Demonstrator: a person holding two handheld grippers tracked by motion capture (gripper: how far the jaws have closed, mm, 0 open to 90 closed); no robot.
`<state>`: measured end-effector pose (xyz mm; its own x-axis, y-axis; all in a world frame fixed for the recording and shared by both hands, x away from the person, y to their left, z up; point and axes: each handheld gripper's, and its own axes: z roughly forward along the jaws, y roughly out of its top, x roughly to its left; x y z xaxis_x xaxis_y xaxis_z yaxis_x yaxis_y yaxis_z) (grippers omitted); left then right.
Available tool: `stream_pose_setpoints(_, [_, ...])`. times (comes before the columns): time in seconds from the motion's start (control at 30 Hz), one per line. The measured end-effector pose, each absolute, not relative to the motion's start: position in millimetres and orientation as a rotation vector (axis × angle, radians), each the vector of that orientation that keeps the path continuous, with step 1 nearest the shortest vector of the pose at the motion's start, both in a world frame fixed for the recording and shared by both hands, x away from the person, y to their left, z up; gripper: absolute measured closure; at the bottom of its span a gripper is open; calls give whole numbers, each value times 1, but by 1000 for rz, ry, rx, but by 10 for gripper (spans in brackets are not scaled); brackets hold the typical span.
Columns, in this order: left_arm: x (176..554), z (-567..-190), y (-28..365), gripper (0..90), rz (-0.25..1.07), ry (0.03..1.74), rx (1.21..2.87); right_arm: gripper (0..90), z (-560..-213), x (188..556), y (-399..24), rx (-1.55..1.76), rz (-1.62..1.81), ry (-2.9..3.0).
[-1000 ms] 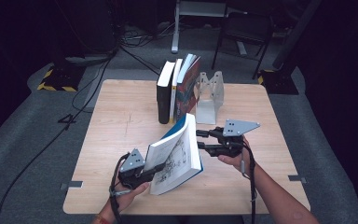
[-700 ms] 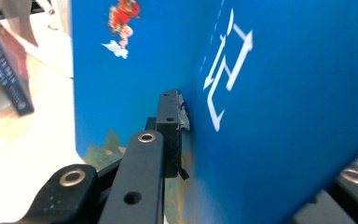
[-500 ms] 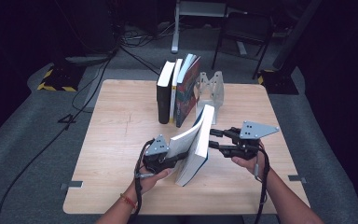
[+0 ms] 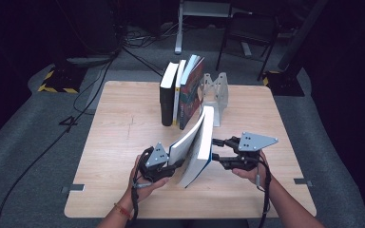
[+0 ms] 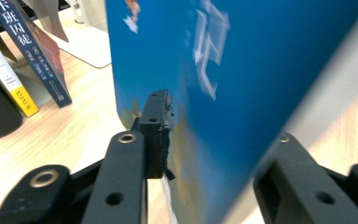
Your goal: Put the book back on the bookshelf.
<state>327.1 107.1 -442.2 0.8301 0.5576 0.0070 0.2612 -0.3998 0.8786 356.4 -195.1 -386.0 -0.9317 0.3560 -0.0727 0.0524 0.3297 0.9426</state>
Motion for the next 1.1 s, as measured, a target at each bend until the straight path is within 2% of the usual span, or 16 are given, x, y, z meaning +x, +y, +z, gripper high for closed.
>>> stream_pose_setpoints(0.13, [313,-444,113,589,391,609,2042,515,-388,353,-189,354,1622,2341])
stream_pose_setpoints(0.37, [291,-454,116,464,343,590,2123,508,-394,353,-183,350,1582,2366])
stream_pose_setpoints(0.43, [289,-455,116,387,332,592,2134,504,-395,353,-182,350,1575,2371])
stream_pose_setpoints(0.67, [281,-466,92,247,308,619,2134,487,-400,354,-171,351,1557,2389])
stream_pose_setpoints(0.87, [288,-474,75,213,370,712,2078,473,-407,355,-160,349,1528,2401])
stream_pose_setpoints(1.1, [293,-476,68,275,470,806,1979,447,-410,359,-155,377,1504,2390])
